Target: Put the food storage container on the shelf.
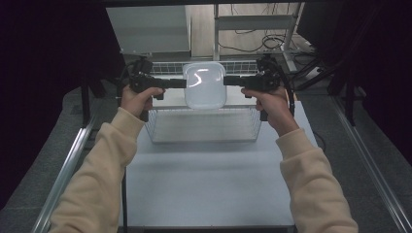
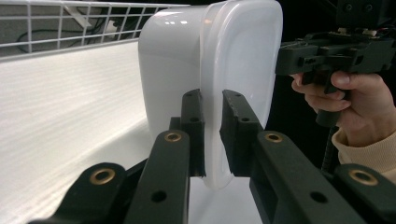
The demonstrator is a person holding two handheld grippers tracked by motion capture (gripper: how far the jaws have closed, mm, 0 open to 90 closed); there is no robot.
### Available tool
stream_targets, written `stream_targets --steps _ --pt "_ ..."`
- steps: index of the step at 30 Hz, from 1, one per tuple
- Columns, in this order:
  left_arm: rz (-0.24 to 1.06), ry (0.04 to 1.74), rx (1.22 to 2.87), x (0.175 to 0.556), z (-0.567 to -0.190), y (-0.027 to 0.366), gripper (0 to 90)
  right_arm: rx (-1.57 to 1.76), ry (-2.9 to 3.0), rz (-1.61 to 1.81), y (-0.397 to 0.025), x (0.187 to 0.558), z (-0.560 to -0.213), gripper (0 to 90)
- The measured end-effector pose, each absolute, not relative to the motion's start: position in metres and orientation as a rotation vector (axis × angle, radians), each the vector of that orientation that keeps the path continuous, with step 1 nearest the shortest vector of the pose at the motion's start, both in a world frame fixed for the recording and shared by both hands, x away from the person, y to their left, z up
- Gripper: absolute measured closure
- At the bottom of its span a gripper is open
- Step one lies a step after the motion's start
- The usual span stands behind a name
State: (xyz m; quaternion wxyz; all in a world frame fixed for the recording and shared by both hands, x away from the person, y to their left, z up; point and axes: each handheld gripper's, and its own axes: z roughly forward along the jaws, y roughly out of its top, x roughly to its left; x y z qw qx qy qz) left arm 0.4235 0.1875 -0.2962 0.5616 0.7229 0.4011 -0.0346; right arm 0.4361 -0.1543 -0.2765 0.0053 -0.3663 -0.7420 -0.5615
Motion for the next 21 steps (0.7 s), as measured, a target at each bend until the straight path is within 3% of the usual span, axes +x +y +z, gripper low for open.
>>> stream_targets --steps 21 --pt "-0.270 1.091 1.618 0.489 -0.306 0.192 79.7 -1.314 -2.173 -1.613 -0.149 0.501 -0.285 78.6"
